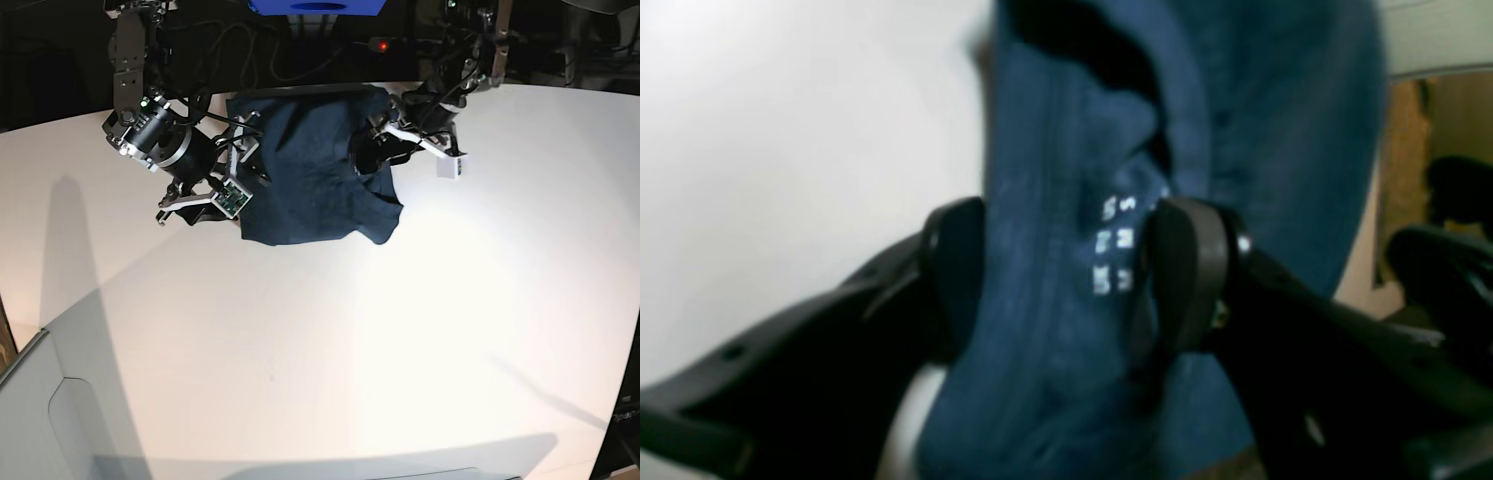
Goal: Fold the T-shirt properly
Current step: 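Pull the shirt's edge with the left gripper to square the bundle, then press and tuck the shirt's loose edge under with the left gripper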
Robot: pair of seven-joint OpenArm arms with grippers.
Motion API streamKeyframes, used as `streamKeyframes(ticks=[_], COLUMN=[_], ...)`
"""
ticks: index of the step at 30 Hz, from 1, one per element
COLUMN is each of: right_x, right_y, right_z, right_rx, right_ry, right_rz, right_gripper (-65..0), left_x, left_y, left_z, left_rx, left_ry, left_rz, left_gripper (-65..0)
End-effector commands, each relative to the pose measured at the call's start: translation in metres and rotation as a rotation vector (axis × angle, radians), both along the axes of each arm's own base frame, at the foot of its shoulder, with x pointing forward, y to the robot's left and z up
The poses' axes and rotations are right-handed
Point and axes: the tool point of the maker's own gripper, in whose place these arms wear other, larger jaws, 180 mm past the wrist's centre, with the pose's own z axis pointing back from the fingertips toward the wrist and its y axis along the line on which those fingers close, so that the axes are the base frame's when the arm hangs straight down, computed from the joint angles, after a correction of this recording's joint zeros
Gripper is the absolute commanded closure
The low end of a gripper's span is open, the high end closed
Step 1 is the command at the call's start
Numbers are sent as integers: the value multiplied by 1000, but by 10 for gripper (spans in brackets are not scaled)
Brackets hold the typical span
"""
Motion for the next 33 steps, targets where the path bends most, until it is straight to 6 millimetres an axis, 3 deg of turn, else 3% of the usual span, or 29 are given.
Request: streamKeyframes(ticks=[1,9,16,21,25,33], right_x=[5,5,6,12,13,16], right_y=[3,3,-2,-23,-39,-79], right_z=[10,10,11,13,12,13], right_rx=[22,23,15,0,-15,-49], right_ry=[-37,-37,-41,-51,-49,-55], right_rz=[12,11,1,-66,-108,-227], right_gripper=[-379,-379,-379,-379,-377,-375], left_x=[1,-1,9,26,53,95], left_y=[-6,-47,-53,-59,-57,-67], left_z=[1,-7,-23,-30,-23,-16], left_rx=[-11,-47,-31,-13,51,350], left_ry=[-3,16,38,34,-23,-82], left_rz=[-18,-133,-165,-200,-281,-716], left_gripper=[-383,-357,0,0,0,0])
